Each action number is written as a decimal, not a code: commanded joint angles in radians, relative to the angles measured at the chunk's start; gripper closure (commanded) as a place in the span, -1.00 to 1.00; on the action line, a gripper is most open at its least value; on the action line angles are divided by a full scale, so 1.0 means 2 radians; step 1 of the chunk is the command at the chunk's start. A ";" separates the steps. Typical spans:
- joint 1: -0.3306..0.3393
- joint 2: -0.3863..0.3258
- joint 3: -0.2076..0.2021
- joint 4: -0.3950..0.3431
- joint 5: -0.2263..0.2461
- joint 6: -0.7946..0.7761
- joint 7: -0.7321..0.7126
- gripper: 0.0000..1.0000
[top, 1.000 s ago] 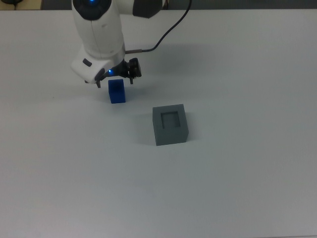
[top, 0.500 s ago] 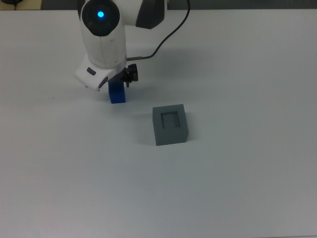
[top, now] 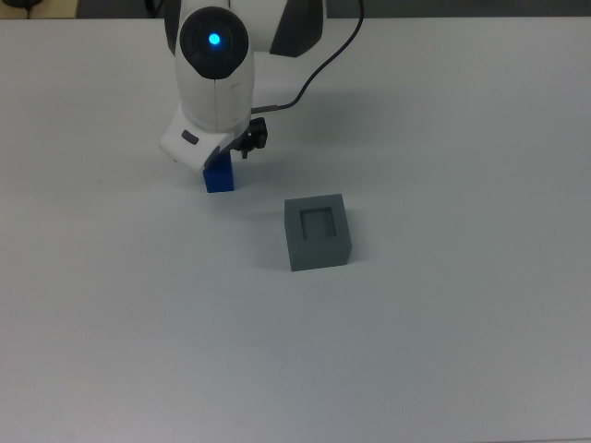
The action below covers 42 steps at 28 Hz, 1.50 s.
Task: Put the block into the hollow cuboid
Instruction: 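Close the gripper on the blue block, then lift the blue block and carry it above the grey hollow cube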
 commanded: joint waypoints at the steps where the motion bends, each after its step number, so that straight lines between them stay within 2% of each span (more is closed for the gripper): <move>1: 0.004 0.001 0.000 -0.002 -0.011 -0.011 0.009 0.28; 3: 0.004 0.001 0.001 -0.001 -0.011 -0.011 0.009 0.57; 5: 0.004 0.001 0.001 -0.002 -0.011 -0.013 0.009 0.76; 6: 0.004 0.001 0.001 0.000 -0.011 -0.015 0.008 0.97; 7: 0.004 0.001 0.001 0.001 -0.011 -0.016 0.007 1.00; 11: 0.003 -0.001 0.001 0.009 -0.011 -0.023 0.006 1.00; 15: 0.000 -0.005 0.001 0.041 -0.003 -0.045 0.008 1.00; 17: 0.000 -0.003 0.001 0.070 0.011 -0.062 0.010 1.00; 22: -0.001 -0.003 0.000 0.112 0.049 -0.063 0.020 1.00; 28: 0.002 0.002 0.001 0.150 0.068 -0.056 0.079 1.00; 31: 0.005 0.002 0.002 0.158 0.080 -0.041 0.091 1.00; 33: 0.005 0.002 0.009 0.160 0.089 -0.024 0.099 1.00; 34: 0.004 0.002 0.020 0.160 0.092 -0.007 0.106 1.00; 39: 0.005 0.013 0.044 0.160 0.093 0.040 0.112 1.00; 40: 0.005 0.020 0.054 0.160 0.091 0.047 0.118 1.00; 42: 0.005 0.027 0.058 0.160 0.088 0.048 0.122 1.00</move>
